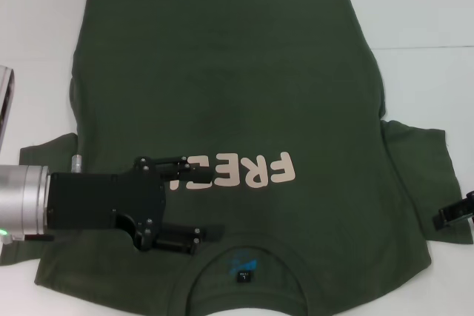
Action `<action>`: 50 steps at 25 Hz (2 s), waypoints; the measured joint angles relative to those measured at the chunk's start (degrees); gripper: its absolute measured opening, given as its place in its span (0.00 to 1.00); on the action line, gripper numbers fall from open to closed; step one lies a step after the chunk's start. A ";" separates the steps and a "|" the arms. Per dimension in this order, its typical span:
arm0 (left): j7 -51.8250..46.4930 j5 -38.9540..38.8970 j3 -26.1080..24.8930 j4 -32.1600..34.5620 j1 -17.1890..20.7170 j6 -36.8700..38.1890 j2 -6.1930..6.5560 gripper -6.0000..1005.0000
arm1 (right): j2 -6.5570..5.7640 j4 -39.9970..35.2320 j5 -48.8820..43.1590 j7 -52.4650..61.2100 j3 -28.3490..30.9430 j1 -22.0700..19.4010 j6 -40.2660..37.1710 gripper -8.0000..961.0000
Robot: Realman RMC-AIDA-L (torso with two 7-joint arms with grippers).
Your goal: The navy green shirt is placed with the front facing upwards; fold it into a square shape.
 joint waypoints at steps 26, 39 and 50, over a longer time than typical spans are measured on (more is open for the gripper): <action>0.57 0.00 0.00 0.00 -0.15 -0.09 0.00 0.86 | -0.21 2.25 0.03 0.41 -0.70 1.06 1.32 0.91; 0.64 0.00 0.00 0.00 -0.05 -0.09 0.00 0.86 | 0.10 2.44 0.04 0.18 -0.70 1.51 1.30 0.69; 0.82 0.00 -0.01 0.00 0.14 -0.50 0.00 0.86 | 0.09 1.97 0.01 -0.02 -2.08 1.66 1.41 0.43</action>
